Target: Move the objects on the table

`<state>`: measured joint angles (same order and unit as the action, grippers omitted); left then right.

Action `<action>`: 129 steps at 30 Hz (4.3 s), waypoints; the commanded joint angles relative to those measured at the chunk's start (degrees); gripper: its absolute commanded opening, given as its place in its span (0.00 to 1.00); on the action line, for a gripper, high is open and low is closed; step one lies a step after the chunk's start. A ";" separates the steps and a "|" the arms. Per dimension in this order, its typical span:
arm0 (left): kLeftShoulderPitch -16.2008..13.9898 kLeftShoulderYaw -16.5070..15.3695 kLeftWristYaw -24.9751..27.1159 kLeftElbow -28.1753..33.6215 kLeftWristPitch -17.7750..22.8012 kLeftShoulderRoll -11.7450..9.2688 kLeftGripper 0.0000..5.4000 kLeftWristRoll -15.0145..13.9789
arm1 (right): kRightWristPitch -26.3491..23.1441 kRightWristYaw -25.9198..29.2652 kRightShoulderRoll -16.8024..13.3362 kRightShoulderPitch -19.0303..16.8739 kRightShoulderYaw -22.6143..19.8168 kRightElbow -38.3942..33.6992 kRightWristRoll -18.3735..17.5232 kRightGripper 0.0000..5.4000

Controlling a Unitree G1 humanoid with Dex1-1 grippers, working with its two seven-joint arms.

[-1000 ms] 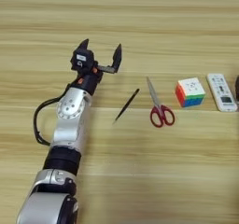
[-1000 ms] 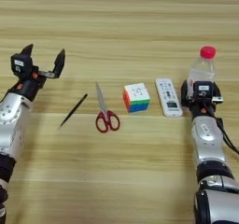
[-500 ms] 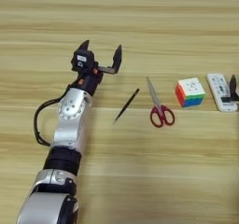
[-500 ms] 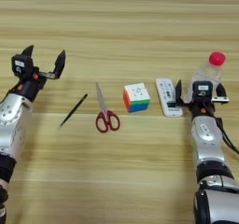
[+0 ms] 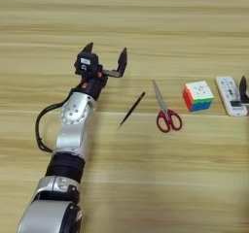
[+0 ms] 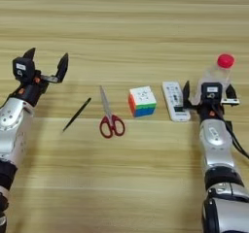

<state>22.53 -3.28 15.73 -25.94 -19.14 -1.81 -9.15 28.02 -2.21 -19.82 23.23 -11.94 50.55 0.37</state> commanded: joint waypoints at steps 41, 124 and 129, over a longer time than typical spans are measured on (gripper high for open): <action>9.20 -5.38 -5.54 -24.93 -9.09 -3.43 1.00 1.11 | -8.38 1.88 11.99 -21.03 1.65 -23.76 -4.40 0.99; 10.06 -4.89 -4.82 -27.41 -9.74 -2.83 1.00 1.30 | -14.40 15.50 12.67 -19.64 11.17 -39.38 -5.33 0.99; 10.08 -4.82 -4.90 -27.48 -9.77 -2.79 1.00 1.31 | -14.80 15.98 12.76 -19.68 11.47 -39.88 -5.38 0.99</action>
<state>31.80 -8.34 10.77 -52.92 -28.48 -4.94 -8.74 14.19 13.24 -6.98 3.09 -0.60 11.57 -4.77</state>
